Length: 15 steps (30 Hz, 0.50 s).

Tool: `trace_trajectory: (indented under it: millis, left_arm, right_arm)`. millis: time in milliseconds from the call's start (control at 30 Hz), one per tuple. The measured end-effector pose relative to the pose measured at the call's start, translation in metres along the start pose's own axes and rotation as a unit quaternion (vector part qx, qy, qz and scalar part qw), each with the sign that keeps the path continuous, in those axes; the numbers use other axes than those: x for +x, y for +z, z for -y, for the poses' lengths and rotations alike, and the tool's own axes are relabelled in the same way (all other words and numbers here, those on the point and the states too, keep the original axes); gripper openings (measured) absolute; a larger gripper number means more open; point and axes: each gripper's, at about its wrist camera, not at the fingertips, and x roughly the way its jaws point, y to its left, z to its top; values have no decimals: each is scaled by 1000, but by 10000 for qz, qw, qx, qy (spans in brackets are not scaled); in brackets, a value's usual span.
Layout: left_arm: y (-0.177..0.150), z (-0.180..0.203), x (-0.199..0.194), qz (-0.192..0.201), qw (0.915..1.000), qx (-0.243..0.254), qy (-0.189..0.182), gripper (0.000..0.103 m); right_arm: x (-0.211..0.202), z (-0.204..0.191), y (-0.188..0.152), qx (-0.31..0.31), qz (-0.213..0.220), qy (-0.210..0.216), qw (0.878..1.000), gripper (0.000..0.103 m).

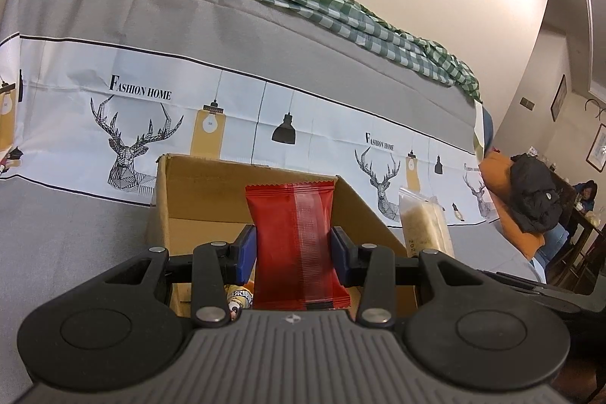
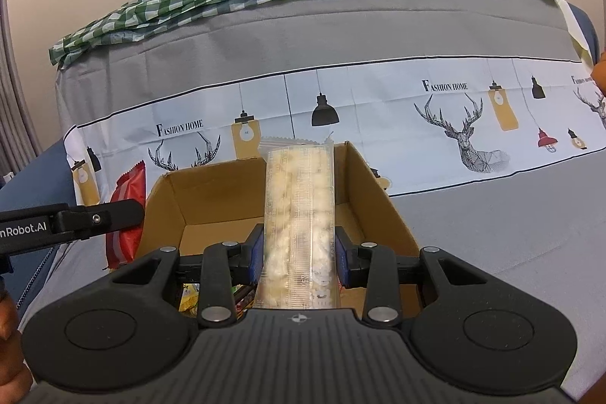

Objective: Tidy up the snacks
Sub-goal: 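Carry the red packet and cream bar pack over the cardboard box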

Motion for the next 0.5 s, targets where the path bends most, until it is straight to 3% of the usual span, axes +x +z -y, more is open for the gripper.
trace_trajectory:
  millis: [500]
  left_arm:
    - [1, -1, 2, -52, 10000, -43, -23, 46]
  right_arm:
    - [4, -2, 0, -4, -35, -13, 10000, 38]
